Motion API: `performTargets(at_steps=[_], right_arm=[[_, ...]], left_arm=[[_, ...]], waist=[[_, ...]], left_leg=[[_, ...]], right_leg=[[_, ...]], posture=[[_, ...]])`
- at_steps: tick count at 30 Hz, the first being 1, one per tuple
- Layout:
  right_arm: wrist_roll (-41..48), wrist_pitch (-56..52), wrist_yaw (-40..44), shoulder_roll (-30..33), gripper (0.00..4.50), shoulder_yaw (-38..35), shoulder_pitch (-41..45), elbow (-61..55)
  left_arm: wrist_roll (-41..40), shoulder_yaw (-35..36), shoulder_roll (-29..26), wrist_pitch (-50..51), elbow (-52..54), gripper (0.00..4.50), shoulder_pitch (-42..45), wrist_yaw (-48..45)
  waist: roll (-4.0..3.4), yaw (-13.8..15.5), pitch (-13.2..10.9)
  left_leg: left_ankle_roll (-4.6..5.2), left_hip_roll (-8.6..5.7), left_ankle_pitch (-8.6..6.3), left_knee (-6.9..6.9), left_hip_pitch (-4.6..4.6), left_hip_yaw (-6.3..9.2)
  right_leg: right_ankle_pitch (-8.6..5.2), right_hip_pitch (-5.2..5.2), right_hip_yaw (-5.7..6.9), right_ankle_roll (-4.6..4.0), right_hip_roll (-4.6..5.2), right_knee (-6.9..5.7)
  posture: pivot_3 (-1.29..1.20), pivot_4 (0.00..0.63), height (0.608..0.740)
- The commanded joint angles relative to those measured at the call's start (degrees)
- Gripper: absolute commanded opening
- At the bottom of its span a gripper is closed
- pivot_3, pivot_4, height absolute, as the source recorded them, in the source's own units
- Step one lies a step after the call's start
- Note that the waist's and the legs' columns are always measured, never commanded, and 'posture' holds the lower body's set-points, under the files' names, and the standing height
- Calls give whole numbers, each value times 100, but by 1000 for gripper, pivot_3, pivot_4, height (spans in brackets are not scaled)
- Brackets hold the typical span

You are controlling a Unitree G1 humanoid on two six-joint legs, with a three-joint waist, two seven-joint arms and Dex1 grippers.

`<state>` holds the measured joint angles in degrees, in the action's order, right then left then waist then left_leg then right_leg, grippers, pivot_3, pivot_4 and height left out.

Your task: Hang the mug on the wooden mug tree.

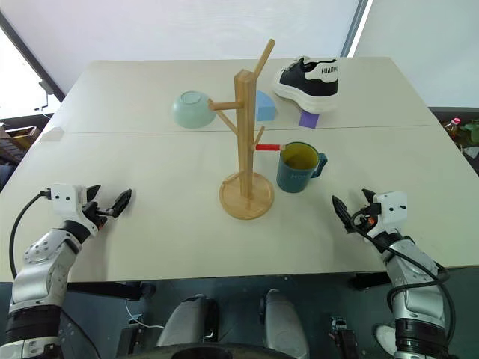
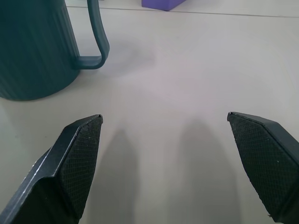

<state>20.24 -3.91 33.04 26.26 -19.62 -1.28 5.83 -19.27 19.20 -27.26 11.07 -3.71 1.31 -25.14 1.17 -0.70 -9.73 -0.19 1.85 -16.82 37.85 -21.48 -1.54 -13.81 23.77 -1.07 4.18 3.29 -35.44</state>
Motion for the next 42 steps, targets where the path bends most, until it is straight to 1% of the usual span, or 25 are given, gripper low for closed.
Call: performTargets(at_steps=[1, 9, 12, 16, 21, 25, 28, 35, 42], right_arm=[[-42, 190, 11, 72, 4437, -47, 61, -33], [-75, 223, -23, 54, 4437, -58, 69, -75], [-81, 257, -41, 47, 4437, -72, 42, -119], [-91, 298, -26, 36, 4437, -28, 40, -151], [-68, 382, 23, 10, 4437, 26, 91, -256], [-29, 415, 28, -27, 4437, 53, 204, -261], [-11, 494, 18, -73, 4437, 79, 369, -186], [-49, 609, 156, -63, 4437, 225, 856, 135], [-88, 713, 296, -46, 4437, 361, 1164, 464]], left_arm=[[-27, 131, -85, 46, 249, 4500, -50, 12], [-109, 123, -83, 106, 378, 4500, -117, -115], [-132, 55, -93, 19, 477, 4500, -185, -310], [-216, -121, -111, -111, 834, 4500, -401, -790], [-428, -622, -170, -313, 1566, 4500, -842, -1755], [-709, -868, -213, -201, 1906, 4500, -967, -2253], [-1052, -978, -148, -192, 2030, 4500, -953, -2614], [-1122, -1356, -135, 76, 2302, 4500, -852, -2711], [-1183, -1466, -103, 143, 2444, 4500, -815, -2705]], waist=[[0, 0, 0], [0, 0, 0], [0, -1, 0], [0, -2, 0], [-1, -4, 1], [-3, -8, 2], [-6, -7, 4], [-6, -7, 4], [-6, -6, 4]], left_leg=[[0, 0, 0, 0, 0, 0], [-1, -1, 0, -8, -1, -1], [-1, -2, 0, -15, -1, -3], [-1, -3, 0, -42, -1, -11], [-2, -4, 1, -71, -5, -19], [-2, -5, 1, -74, -7, -22], [-1, -5, 1, -71, -5, -23], [1, -10, 2, -62, -4, -27], [2, -5, 2, -54, -3, -26]], right_leg=[[0, 0, 0, 0, 0, 0], [0, 4, -1, -1, 8, 4], [0, 7, -1, -2, 13, 6], [0, 19, -3, -3, 19, 17], [-1, 39, -6, -4, 21, 21], [-1, 44, -8, -5, 23, 21], [-1, 44, -7, -5, 22, 20], [0, 38, -5, -2, 2, 19], [1, 33, -13, 1, -36, 18]], posture=[[0, 150, 740], [0, 150, 740], [0, 150, 740], [0, 150, 740], [0, 150, 740], [0, 150, 740], [0, 150, 740], [0, 150, 740], [0, 150, 740]])
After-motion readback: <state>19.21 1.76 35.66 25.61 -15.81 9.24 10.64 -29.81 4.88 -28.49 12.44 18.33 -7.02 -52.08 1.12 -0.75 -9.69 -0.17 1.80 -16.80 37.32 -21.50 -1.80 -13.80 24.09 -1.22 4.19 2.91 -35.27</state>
